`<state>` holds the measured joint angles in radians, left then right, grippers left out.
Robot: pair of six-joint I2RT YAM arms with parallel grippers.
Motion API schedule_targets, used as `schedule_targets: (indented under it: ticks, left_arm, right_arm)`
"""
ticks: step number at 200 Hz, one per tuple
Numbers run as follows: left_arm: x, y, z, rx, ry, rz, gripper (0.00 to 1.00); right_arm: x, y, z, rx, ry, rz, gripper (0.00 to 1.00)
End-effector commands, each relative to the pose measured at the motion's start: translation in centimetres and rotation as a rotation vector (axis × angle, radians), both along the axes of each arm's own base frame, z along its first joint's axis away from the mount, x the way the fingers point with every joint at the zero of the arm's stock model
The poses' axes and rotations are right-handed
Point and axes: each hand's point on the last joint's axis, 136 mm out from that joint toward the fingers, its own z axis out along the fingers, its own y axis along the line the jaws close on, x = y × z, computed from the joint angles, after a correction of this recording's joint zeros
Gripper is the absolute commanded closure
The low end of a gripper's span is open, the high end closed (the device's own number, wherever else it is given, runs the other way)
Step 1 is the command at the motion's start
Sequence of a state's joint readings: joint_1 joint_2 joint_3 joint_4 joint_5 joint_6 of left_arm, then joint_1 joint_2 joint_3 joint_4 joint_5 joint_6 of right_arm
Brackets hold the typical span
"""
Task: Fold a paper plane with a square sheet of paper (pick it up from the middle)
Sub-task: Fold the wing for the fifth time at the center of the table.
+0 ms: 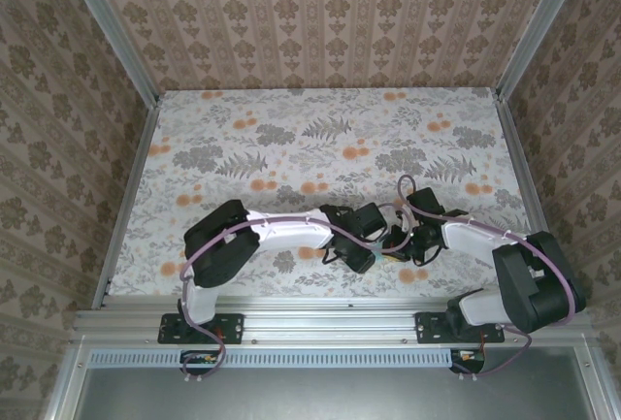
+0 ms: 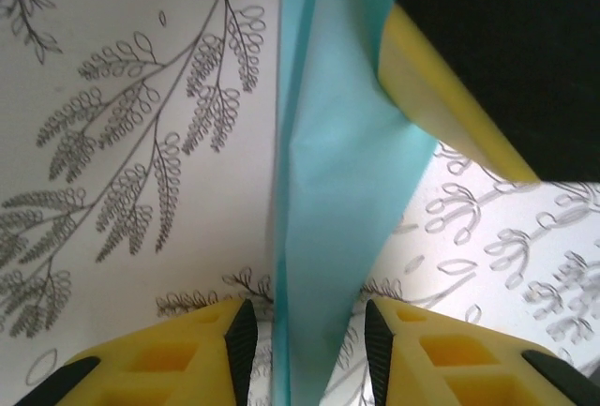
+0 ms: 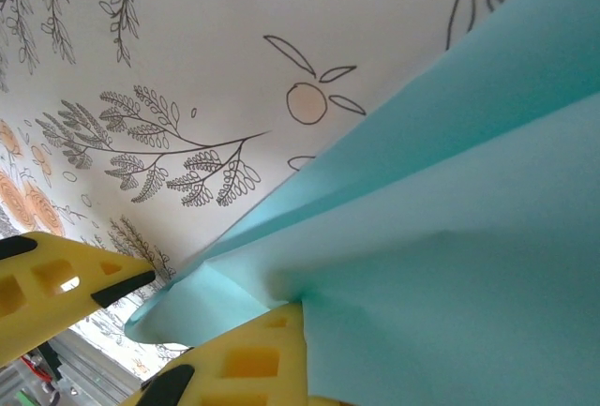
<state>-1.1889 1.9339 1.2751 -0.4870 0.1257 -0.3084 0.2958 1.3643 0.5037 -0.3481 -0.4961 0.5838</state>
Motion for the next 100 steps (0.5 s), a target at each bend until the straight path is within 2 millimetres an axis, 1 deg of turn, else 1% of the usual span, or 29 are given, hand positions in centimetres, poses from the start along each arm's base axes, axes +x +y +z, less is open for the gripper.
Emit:
schedule_targets:
  ticks: [1, 22, 41, 51, 61, 75, 100]
  left_arm:
    - [-0.8, -0.5, 3.2, -0.108, 0.071, -0.025, 0.61]
    - [-0.4, -0.5, 4.7, -0.181, 0.13, 0.028, 0.61]
    - [1.1, -0.6, 6.3, -0.284, 0.169, 0.116, 0.64]
    - [1.8, -0.9, 6.8, -0.344, 0.19, 0.159, 0.66]
    - [2.1, -1.4, 7.1, -0.391, 0.219, 0.184, 0.68]
    - [2.3, -2.1, 6.9, -0.418, 0.25, 0.202, 0.72]
    - [2.5, -2.6, 5.0, -0.404, 0.276, 0.226, 0.77]
  right_arm:
    - [-3.4, -3.0, -3.2, -0.193, 0.14, -0.018, 1.0]
    - [-3.5, -3.0, -3.3, -0.197, 0.142, -0.013, 1.0]
    - [-3.5, -3.0, -3.2, -0.201, 0.14, -0.011, 1.0]
    - [-3.5, -3.0, -3.2, -0.203, 0.14, -0.01, 1.0]
    - [-3.6, -3.0, -3.3, -0.204, 0.143, -0.011, 1.0]
    - [-3.5, -3.0, -3.2, -0.203, 0.139, -0.01, 1.0]
    - [-3.5, -3.0, -3.3, -0.203, 0.139, -0.009, 1.0]
